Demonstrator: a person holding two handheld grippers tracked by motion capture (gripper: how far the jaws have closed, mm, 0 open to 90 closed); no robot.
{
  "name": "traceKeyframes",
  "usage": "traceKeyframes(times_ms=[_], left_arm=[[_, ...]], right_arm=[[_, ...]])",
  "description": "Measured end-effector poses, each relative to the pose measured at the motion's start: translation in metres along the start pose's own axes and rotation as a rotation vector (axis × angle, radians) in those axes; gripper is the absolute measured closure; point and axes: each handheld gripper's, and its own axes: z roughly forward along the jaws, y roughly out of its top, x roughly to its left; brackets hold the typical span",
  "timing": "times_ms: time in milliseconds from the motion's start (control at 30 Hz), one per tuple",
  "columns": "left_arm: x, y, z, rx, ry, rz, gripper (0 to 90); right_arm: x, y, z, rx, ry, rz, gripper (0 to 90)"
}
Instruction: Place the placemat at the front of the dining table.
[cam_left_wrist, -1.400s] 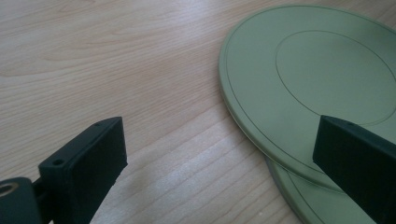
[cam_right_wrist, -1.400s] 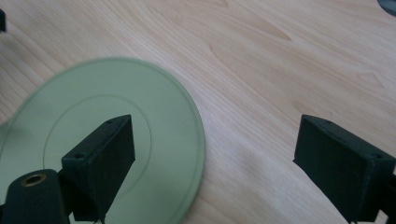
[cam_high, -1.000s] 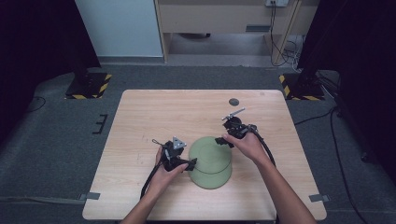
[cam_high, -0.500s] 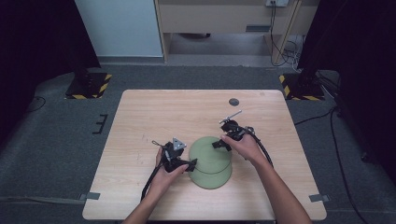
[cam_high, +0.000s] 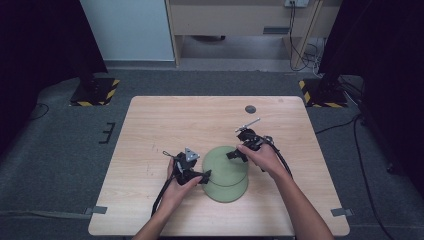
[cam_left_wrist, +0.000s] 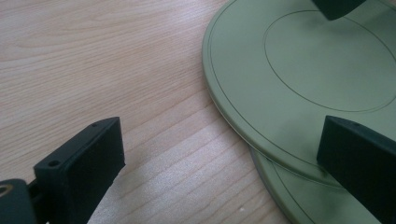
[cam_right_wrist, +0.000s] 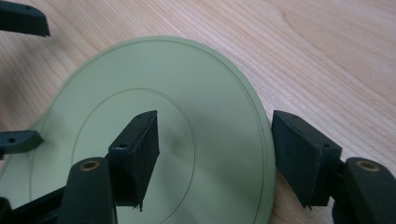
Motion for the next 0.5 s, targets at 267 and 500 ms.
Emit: traceKeyframes(times_ms=[267, 500], left_arm=[[-0.002, 0.0, -0.001, -0.005, 0.015, 0.006, 0.1], [-0.003, 0.0, 0.0, -0.01, 0.027, 0.01, 0.1]], right_arm=[[0.009, 0.0, -0.018, -0.031, -0.021, -0.019, 39.2], [0.019, 0.001, -0.036, -0.072, -0.016, -0.043, 53.0]])
